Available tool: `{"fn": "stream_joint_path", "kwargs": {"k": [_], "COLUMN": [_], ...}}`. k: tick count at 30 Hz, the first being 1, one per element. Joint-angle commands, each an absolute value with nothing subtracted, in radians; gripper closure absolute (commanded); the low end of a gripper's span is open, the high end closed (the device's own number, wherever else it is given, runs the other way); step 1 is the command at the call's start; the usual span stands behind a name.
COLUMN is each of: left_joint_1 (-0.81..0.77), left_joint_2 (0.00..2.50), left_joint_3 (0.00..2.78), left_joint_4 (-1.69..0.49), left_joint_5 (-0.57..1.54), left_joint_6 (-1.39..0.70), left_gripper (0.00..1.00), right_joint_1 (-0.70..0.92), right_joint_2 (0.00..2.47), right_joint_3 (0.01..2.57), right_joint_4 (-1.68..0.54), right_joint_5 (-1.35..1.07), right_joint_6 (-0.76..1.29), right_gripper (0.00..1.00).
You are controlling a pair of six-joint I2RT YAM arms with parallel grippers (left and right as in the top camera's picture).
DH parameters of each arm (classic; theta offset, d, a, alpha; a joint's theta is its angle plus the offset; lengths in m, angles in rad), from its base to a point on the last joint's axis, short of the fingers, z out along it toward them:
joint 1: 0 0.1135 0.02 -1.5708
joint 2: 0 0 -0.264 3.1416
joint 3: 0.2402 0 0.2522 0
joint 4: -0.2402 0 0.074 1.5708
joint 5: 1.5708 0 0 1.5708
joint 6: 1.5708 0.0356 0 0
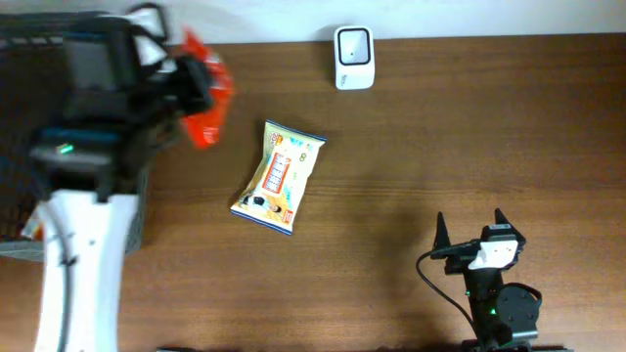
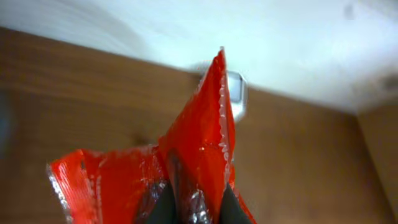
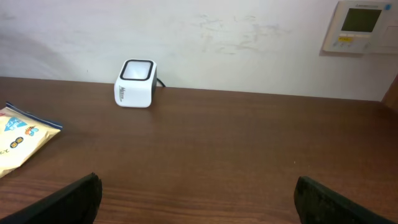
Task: Scan the item barcode
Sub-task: 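Carry the red jerky bag out and release it beside the wafer bag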
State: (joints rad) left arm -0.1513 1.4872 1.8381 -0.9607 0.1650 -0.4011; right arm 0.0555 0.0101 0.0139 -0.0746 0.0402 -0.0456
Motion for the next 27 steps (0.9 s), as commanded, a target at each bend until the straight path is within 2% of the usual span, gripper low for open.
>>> {"fn": "stream_joint_path", "kwargs": {"k": [1, 5, 10, 11, 12, 14, 17, 20, 27], "left_joint_1": [-0.316, -0.451, -0.521, -0.529, -0.537, -0.543, -0.542, -0.538, -0.490], "left_joint_2": [1.616, 1.826, 2.040, 2.070, 2.098, 2.120, 2.117, 2.115, 2.115], "left_joint_3": [1.848, 1.848, 1.848, 1.848, 1.848, 1.848, 1.884, 2.053, 2.666], "left_joint_4": [-0.960, -0.946, -0.892, -0.885, -0.877, -0.867, -0.883, -1.006, -1.448], "left_joint_5": [0.162, 0.071, 0.033, 0.033, 0.033, 0.033, 0.033, 0.028, -0.182], "left_joint_6": [-0.361, -0.361, -0.361, -0.361, -0.361, -0.360, -0.284, -0.228, -0.229], "left_gripper": [1.00, 1.00, 0.98, 0.89, 0.67, 0.11, 0.00, 0.01, 0.01], "right_joint_1": [0.050, 0.050, 0.050, 0.050, 0.050, 0.050, 0.050, 0.050, 0.050], "right_joint_2": [0.004, 0.004, 0.004, 0.004, 0.004, 0.004, 0.004, 0.004, 0.004], "right_joint_3": [0.006, 0.006, 0.006, 0.006, 0.006, 0.006, 0.006, 0.006, 0.006], "right_joint_4": [-0.078, -0.078, -0.078, -0.078, -0.078, -0.078, -0.078, -0.078, -0.078], "right_joint_5": [0.054, 0.054, 0.054, 0.054, 0.054, 0.054, 0.054, 0.054, 0.054], "right_joint_6": [-0.045, -0.045, -0.045, -0.045, -0.045, -0.045, -0.045, -0.045, -0.045], "right_gripper": [0.02, 0.01, 0.02, 0.02, 0.02, 0.02, 0.02, 0.02, 0.02]}}
